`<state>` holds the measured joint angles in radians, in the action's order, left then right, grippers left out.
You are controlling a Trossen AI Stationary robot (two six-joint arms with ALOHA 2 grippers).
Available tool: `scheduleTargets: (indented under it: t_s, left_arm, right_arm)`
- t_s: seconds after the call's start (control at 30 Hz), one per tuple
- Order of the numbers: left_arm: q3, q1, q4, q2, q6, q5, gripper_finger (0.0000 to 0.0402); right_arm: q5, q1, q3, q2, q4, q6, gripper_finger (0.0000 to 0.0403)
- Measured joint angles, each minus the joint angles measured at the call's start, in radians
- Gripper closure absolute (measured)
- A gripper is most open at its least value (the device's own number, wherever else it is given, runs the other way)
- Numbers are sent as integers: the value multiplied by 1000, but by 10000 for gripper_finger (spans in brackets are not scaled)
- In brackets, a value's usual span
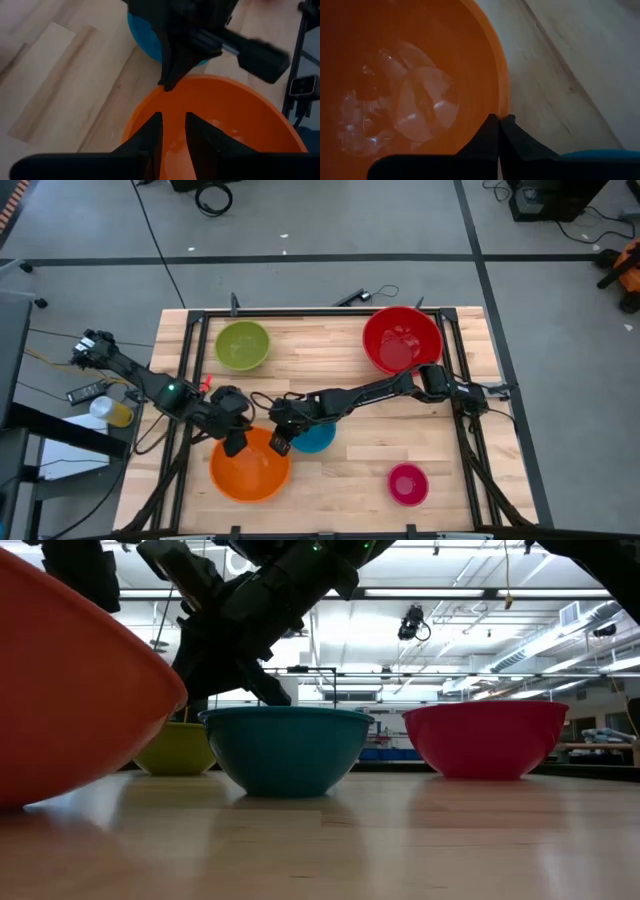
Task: Nest bowls inside each other
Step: Stack the orange bowl on top of the red bowl
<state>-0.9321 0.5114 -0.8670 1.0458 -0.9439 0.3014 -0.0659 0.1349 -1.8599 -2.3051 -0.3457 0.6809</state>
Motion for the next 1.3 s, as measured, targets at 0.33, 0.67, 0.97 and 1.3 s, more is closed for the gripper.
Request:
scheduleTargets:
  t_s: [0.33, 0.67, 0.97, 1.3]
  left_arm:
    - [0, 0, -57, -92, -41, 29, 318]
    - [8, 11, -2, -114, 72, -34, 321]
    - [95, 68, 76, 21, 147, -114, 364]
    - [160, 43, 178, 119, 128, -121, 394]
  right_arm:
    - [-3, -16, -9, 33, 98, 5, 401]
    - [-31, -65, -10, 50, 69, -7, 342]
    - [-20, -16, -11, 30, 91, -59, 178]
    - [-66, -6, -12, -49, 78, -83, 201]
